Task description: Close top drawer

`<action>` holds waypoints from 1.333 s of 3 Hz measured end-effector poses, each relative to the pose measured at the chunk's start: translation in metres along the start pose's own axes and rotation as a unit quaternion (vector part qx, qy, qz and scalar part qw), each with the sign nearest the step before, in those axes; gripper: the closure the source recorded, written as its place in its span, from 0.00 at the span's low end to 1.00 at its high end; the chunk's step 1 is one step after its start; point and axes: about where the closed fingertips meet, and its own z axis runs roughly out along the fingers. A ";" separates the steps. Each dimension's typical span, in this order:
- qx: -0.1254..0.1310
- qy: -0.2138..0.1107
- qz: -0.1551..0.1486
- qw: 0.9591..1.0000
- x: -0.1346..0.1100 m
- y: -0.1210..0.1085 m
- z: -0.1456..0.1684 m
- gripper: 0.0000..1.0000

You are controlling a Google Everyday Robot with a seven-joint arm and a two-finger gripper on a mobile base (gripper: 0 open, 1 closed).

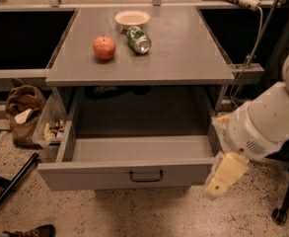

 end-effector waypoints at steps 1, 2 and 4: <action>-0.047 -0.027 0.002 0.999 0.000 0.034 0.041 0.00; -0.047 -0.027 0.002 0.999 0.000 0.034 0.041 0.00; -0.091 -0.033 0.038 0.995 0.034 0.051 0.094 0.00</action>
Offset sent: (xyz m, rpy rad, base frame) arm -0.0192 0.0216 -0.0332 0.0686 0.0517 0.0292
